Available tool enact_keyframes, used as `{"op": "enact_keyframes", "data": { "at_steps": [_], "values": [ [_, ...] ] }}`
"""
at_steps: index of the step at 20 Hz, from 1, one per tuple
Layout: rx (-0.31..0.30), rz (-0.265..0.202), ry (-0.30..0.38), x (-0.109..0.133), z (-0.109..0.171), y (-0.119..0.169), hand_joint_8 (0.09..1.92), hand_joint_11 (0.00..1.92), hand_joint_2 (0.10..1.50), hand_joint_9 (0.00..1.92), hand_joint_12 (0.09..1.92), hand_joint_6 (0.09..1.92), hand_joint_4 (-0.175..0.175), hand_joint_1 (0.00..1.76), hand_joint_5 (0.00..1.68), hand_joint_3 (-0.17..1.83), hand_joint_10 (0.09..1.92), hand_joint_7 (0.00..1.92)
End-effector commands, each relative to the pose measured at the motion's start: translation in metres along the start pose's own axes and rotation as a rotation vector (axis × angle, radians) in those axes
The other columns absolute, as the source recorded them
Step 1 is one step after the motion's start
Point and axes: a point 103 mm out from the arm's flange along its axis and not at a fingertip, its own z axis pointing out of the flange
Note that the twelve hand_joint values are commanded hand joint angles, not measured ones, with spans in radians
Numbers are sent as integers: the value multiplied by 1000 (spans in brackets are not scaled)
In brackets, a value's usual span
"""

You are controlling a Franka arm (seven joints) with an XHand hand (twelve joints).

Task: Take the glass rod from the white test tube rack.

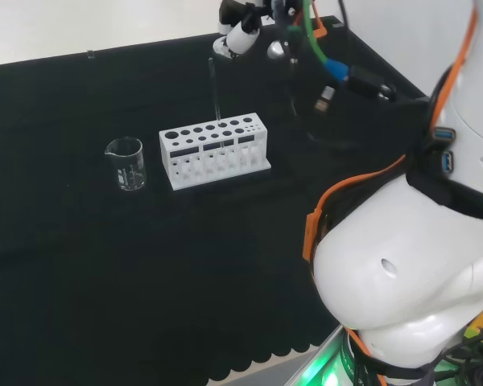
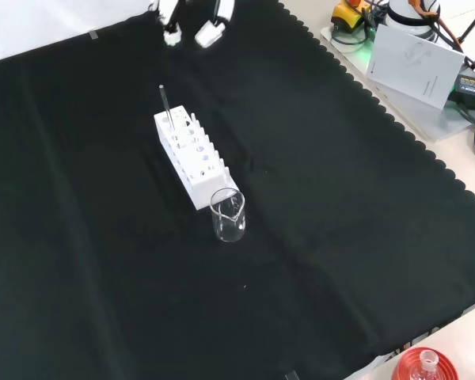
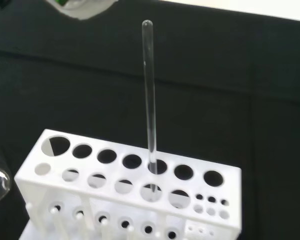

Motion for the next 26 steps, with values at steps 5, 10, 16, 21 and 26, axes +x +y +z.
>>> {"op": "enact_keyframes", "data": {
  "at_steps": [5, 10, 16, 21, 26],
  "values": [
    [-11, -88, 93, -21, -6, 54, 727, 886, 700, 1036, 1183, 818, -175, 874, 821, 678, 612, 927],
    [-9, -103, 109, -29, -5, 67, 725, 888, 692, 1034, 1181, 818, -175, 873, 812, 677, 609, 925],
    [25, -96, 113, -32, 6, 80, 725, 888, 687, 1033, 1180, 822, -175, 874, 807, 678, 608, 925],
    [35, -83, 145, -27, 12, 84, 725, 889, 683, 1034, 1179, 825, -175, 876, 805, 679, 608, 925],
    [54, -78, 123, -25, 21, 85, 725, 889, 681, 1034, 1179, 827, -175, 876, 803, 680, 607, 926]
  ]
}}
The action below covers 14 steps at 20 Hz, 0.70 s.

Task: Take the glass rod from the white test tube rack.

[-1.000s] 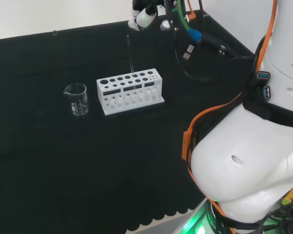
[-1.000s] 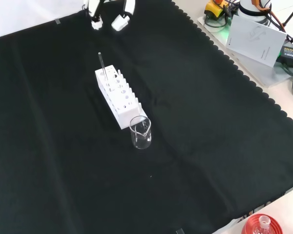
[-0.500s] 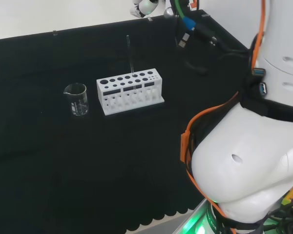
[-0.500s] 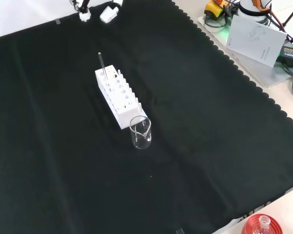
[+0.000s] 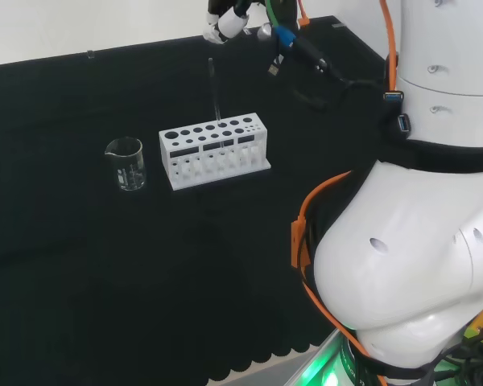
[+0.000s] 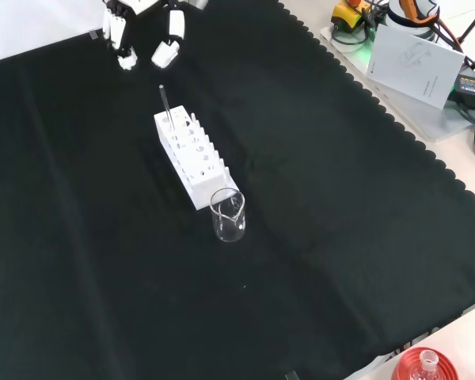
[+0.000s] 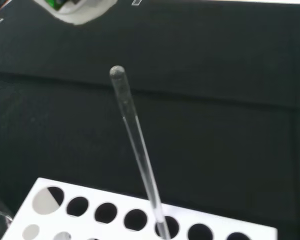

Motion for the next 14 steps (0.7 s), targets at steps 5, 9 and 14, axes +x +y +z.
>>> {"op": "enact_keyframes", "data": {
  "at_steps": [5, 9, 14],
  "values": [
    [35, 17, 11, 4, 9, -6, 726, 890, 679, 1034, 1179, 829, -175, 876, 799, 680, 607, 926],
    [48, 55, 40, 1, 9, -10, 726, 890, 678, 1034, 1179, 831, -175, 875, 796, 681, 607, 927],
    [66, 80, 48, 2, 12, -16, 727, 891, 676, 1034, 1180, 834, -175, 871, 793, 681, 607, 927]
  ]
}}
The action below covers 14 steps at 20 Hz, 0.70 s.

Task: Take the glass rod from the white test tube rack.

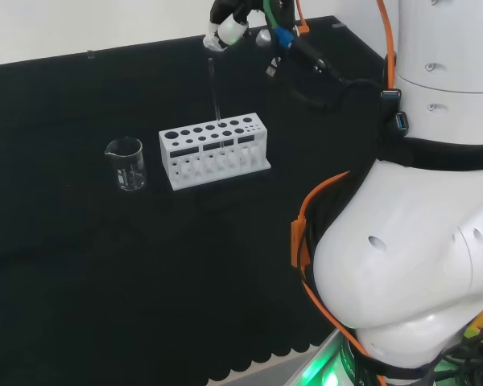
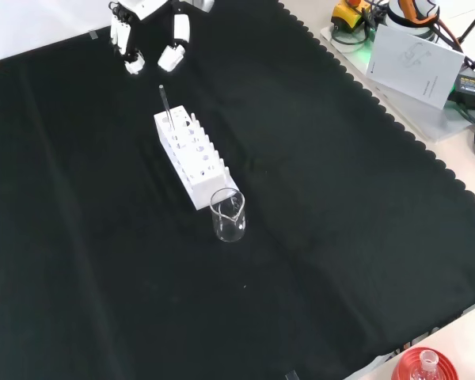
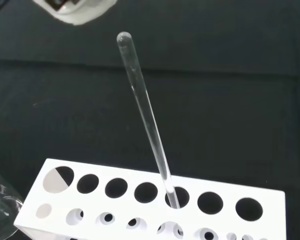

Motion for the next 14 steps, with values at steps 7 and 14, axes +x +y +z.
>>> {"op": "enact_keyframes", "data": {
  "at_steps": [7, 14],
  "values": [
    [53, 27, -13, 7, 12, -13, 727, 891, 675, 1034, 1180, 838, -175, 867, 788, 683, 608, 927],
    [42, -3, 3, 23, 20, -10, 732, 896, 666, 1040, 1182, 847, -175, 879, 794, 681, 611, 939]
  ]
}}
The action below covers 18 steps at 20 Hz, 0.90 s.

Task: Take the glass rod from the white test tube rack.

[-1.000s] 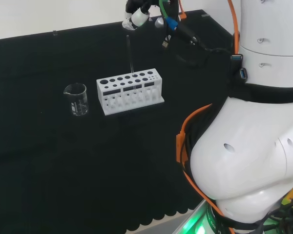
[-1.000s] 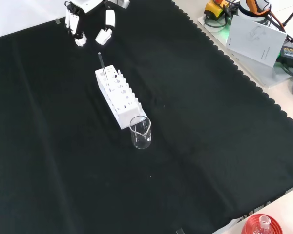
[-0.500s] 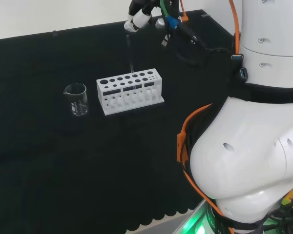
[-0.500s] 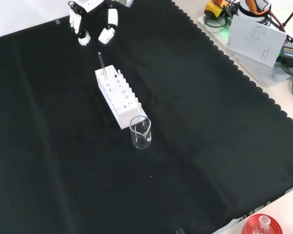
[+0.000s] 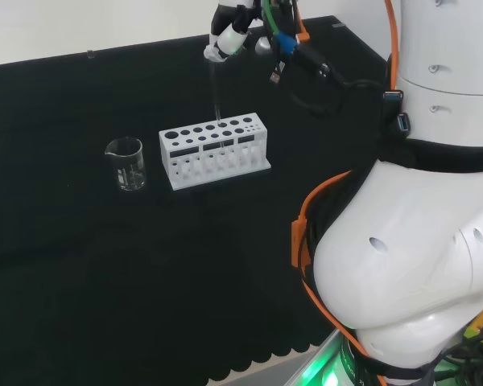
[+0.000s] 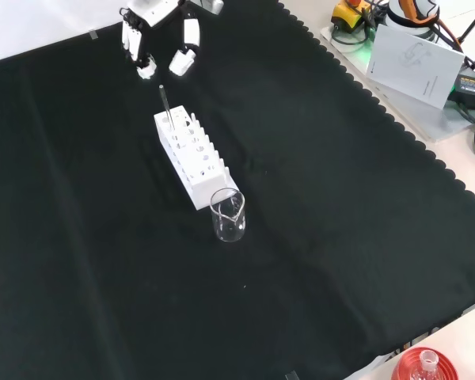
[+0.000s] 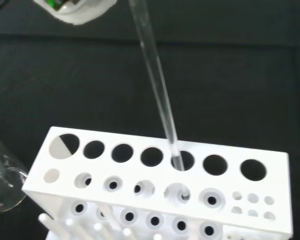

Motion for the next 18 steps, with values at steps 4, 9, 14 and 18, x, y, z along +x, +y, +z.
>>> {"op": "enact_keyframes", "data": {
  "at_steps": [4, 9, 14, 18],
  "values": [
    [-12, -52, 5, 18, 8, 6, 717, 929, 633, 1075, 1171, 843, -175, 910, 820, 692, 601, 976],
    [2, -74, -7, 15, 13, 10, 701, 948, 601, 1104, 1165, 837, -175, 938, 853, 702, 589, 1010],
    [9, -80, -7, 10, 21, 15, 689, 959, 579, 1120, 1159, 835, -175, 946, 866, 727, 574, 1024],
    [34, -91, -9, 4, 29, 19, 688, 976, 569, 1133, 1158, 836, -175, 959, 880, 730, 573, 1035]
  ]
}}
